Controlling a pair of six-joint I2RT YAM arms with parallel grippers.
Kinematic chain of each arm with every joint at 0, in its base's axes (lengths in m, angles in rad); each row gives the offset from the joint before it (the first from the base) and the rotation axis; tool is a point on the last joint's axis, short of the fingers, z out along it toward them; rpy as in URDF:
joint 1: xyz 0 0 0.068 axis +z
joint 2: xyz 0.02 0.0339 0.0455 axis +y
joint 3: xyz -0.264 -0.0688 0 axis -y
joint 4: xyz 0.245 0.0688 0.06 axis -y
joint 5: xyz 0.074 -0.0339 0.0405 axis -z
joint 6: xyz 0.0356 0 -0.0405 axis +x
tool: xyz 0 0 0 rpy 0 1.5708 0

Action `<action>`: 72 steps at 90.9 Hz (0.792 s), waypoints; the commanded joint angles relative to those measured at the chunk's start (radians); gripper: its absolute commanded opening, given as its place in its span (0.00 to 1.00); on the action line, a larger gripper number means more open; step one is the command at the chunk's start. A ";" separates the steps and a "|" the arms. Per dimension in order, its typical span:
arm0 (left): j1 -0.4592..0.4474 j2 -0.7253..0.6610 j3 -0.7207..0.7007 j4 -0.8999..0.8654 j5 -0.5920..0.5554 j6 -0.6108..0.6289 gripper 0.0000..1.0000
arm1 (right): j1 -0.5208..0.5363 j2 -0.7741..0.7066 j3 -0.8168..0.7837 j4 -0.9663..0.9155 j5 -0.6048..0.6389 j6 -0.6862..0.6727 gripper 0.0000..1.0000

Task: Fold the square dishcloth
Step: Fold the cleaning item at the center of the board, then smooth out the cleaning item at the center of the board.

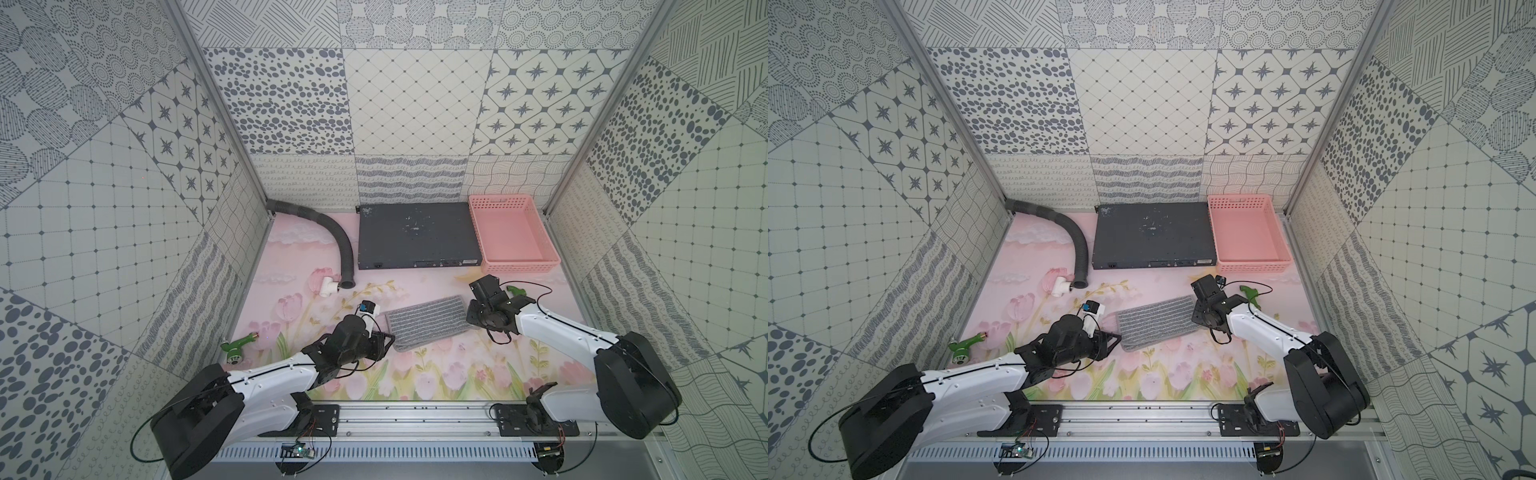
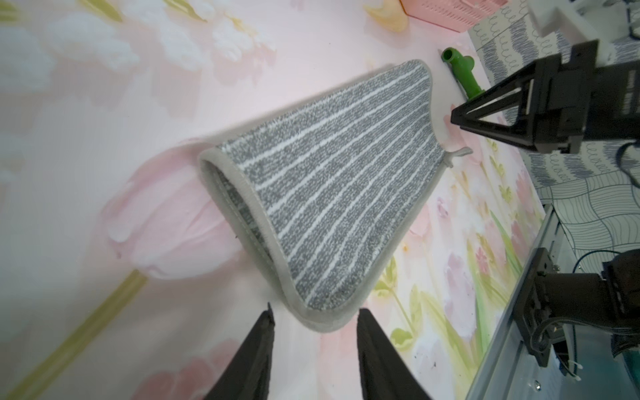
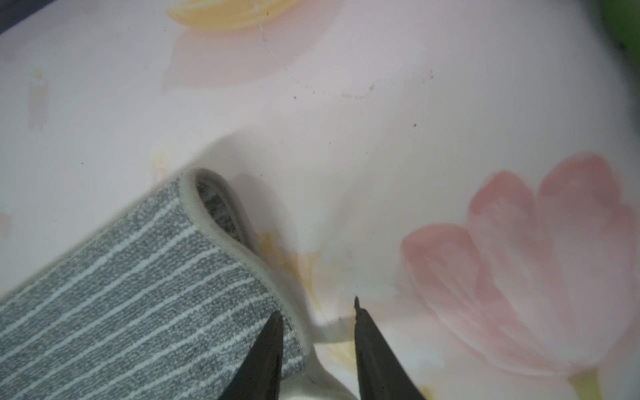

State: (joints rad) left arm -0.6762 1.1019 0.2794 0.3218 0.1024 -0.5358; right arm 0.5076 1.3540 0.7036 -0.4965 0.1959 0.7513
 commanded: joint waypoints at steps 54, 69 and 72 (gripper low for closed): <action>-0.065 0.103 0.205 -0.174 0.114 -0.155 0.33 | 0.127 -0.103 0.053 -0.050 -0.104 0.067 0.23; -0.082 0.190 0.211 -0.102 0.156 -0.190 0.31 | 0.145 -0.082 0.045 -0.050 -0.121 0.090 0.20; -0.085 0.204 0.211 -0.093 0.160 -0.196 0.31 | 0.146 -0.077 0.040 -0.050 -0.119 0.094 0.20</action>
State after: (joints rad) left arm -0.7429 1.2335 0.4759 0.1570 0.1940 -0.6727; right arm 0.6468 1.2636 0.7341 -0.5438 0.0937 0.8124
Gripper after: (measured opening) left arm 0.313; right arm 0.207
